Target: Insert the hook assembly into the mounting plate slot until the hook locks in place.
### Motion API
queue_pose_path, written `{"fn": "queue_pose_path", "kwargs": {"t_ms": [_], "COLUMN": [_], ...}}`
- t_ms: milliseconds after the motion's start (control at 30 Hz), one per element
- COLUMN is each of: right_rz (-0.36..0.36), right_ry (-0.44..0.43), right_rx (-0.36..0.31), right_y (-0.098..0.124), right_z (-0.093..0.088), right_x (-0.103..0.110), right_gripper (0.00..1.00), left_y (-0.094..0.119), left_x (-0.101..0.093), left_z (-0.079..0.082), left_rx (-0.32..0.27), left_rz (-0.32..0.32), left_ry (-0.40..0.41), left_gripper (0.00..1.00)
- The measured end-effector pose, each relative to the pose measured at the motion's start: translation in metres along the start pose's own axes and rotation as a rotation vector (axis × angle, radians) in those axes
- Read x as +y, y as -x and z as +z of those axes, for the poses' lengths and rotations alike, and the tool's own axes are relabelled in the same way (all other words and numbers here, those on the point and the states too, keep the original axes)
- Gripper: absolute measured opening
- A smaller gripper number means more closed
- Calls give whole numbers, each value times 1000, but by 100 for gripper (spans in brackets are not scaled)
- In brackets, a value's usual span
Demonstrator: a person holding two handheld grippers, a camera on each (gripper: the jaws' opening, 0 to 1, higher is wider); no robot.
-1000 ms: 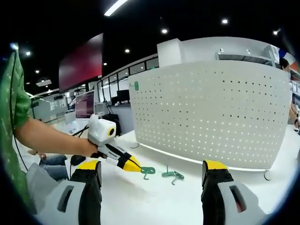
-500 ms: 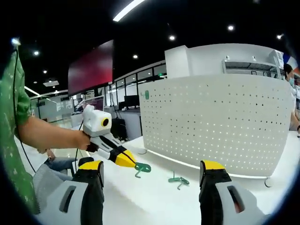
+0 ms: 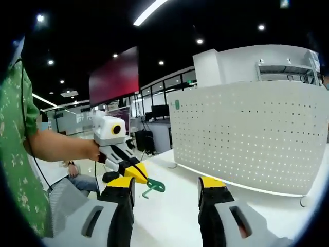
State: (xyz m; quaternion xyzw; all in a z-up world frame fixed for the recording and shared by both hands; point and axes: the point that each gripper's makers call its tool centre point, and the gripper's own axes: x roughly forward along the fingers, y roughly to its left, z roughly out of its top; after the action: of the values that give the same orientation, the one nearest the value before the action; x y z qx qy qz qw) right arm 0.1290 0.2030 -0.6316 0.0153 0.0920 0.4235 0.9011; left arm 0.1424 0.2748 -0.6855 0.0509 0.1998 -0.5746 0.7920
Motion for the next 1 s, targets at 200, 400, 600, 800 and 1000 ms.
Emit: {"fn": "queue_pose_path", "kwargs": {"t_ms": [200, 400, 600, 800, 1000], "right_rz": [51, 135, 178, 226, 266], "right_ry": [13, -12, -8, 8, 19], "right_rx": [33, 66, 92, 99, 112], "right_y": [0, 1, 2, 1, 1], "right_z": [-8, -17, -22, -22, -23], "right_x": [8, 21, 28, 39, 47], "right_gripper": [34, 24, 20, 15, 12], "left_y": [5, 10, 13, 14, 17], "left_x": [-16, -32, -48, -58, -65], "left_z": [3, 9, 17, 20, 21], "left_rx": [-7, -30, -49, -55, -64], "left_rz": [-19, -59, -96, -121, -145], "left_ry": [-7, -11, -24, -33, -34], "left_gripper": [1, 1, 1, 1, 1]}}
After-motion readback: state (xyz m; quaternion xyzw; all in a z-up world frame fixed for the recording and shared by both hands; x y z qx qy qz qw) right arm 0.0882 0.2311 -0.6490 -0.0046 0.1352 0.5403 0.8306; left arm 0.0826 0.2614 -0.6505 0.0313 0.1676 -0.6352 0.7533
